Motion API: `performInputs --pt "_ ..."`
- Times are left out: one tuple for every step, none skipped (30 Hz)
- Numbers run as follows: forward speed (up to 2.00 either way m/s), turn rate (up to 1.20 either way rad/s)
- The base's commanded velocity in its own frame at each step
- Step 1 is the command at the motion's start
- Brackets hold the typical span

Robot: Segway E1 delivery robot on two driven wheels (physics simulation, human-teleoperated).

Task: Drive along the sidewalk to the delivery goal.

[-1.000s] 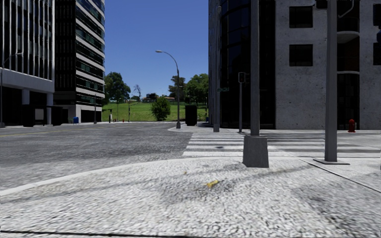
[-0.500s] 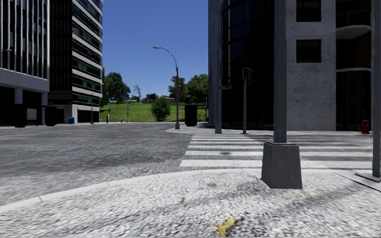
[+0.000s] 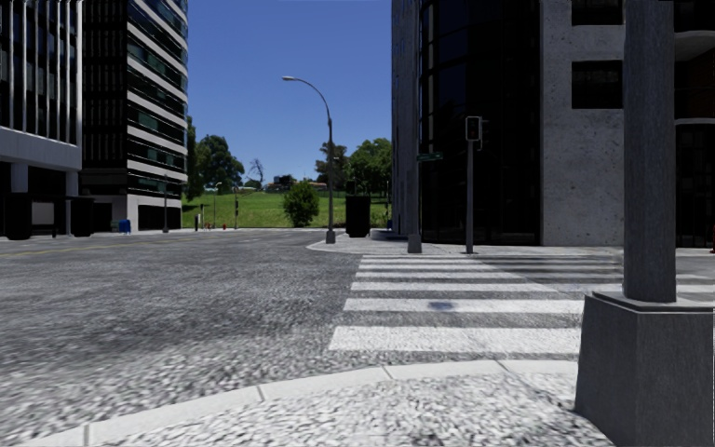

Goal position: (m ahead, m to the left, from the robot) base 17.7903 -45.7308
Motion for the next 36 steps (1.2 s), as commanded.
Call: performInputs --pt "1.98 -0.11" --pt "1.91 -0.19" --pt "1.86 -0.22" --pt "1.81 -0.22" --pt "1.76 -0.25" --pt "1.76 -0.25" --pt "1.69 -0.35" --pt "1.64 -0.4" --pt "1.61 -0.41" --pt "1.61 -0.41" --pt "1.61 -0.41" --pt "1.6 -0.41" --pt "1.6 -0.41" --pt "1.6 -0.41" --pt "1.6 -0.41" --pt "1.6 -0.41" --pt "1.6 -0.41" --pt "1.6 -0.41" --pt "1.6 -0.41" --pt "1.6 -0.41" --pt "1.6 -0.41" --pt "1.6 -0.41" --pt "1.6 -0.41" --pt "1.6 -0.41" --pt "1.6 -0.41" --pt "1.6 -0.41" --pt "1.6 -0.41" --pt "1.59 -0.41" --pt "1.59 -0.41" --pt "1.49 -0.41" --pt "1.49 -0.41" --pt "1.41 -0.41" --pt "1.35 -0.41" --pt "1.33 -0.41" --pt "1.32 -0.41" --pt "1.32 -0.41"
